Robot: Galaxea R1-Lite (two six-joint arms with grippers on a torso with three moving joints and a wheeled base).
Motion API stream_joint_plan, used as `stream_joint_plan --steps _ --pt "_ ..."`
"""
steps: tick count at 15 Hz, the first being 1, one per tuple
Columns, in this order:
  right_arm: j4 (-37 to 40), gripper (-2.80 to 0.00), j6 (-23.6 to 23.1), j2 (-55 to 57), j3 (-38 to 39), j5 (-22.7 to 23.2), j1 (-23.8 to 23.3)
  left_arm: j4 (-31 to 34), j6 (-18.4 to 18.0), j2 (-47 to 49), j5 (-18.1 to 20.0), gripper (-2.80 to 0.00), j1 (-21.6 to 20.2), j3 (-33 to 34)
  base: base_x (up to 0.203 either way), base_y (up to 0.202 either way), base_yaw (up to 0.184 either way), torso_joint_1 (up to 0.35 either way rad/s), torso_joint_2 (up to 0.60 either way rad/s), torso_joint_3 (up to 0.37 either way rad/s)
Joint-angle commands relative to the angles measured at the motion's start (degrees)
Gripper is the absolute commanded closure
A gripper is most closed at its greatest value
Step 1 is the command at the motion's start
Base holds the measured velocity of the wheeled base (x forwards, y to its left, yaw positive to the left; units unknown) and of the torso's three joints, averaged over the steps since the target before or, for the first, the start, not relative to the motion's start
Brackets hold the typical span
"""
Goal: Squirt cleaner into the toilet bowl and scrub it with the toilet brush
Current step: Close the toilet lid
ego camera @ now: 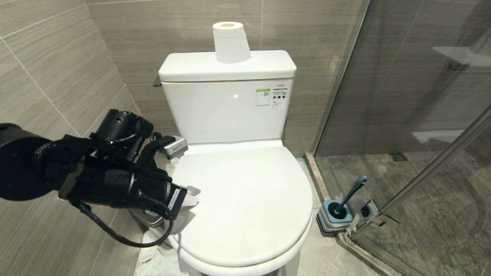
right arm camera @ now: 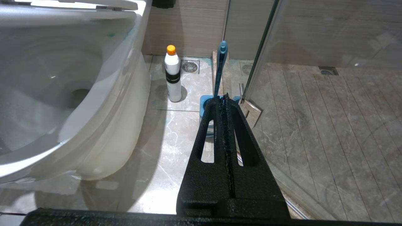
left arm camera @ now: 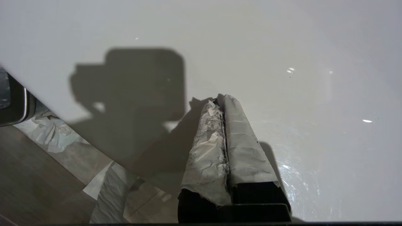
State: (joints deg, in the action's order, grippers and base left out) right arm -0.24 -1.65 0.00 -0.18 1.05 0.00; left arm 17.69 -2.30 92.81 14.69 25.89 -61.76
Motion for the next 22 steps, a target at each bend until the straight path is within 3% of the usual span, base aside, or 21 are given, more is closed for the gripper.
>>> stream_joint_plan --steps 1,5,9,14,22 --pt "-0.02 0.00 -0.02 0.09 0.01 0.01 0.00 -1.87 1.27 -0.16 0.08 0.00 1.24 4.09 0.000 0.000 0.000 0.000 0.00 0.000" --pt "-0.02 0.00 -0.02 0.09 0.01 0.01 0.00 -2.21 4.75 -0.33 -0.10 0.00 3.35 5.52 0.000 0.000 0.000 0.000 0.00 0.000" --pt "-0.02 0.00 -0.02 0.09 0.01 -0.02 0.00 -3.06 4.76 -1.72 -0.15 0.00 3.88 8.56 0.000 0.000 0.000 0.000 0.00 0.000" --pt "-0.02 0.00 -0.02 0.09 0.01 0.01 0.00 -12.64 4.58 -2.63 -1.64 0.00 4.24 16.39 0.000 0.000 0.000 0.000 0.00 0.000" --pt "-0.02 0.00 -0.02 0.09 0.01 0.01 0.00 -13.43 5.17 -4.95 -1.77 0.00 5.87 21.19 0.000 0.000 0.000 0.000 0.00 0.000"
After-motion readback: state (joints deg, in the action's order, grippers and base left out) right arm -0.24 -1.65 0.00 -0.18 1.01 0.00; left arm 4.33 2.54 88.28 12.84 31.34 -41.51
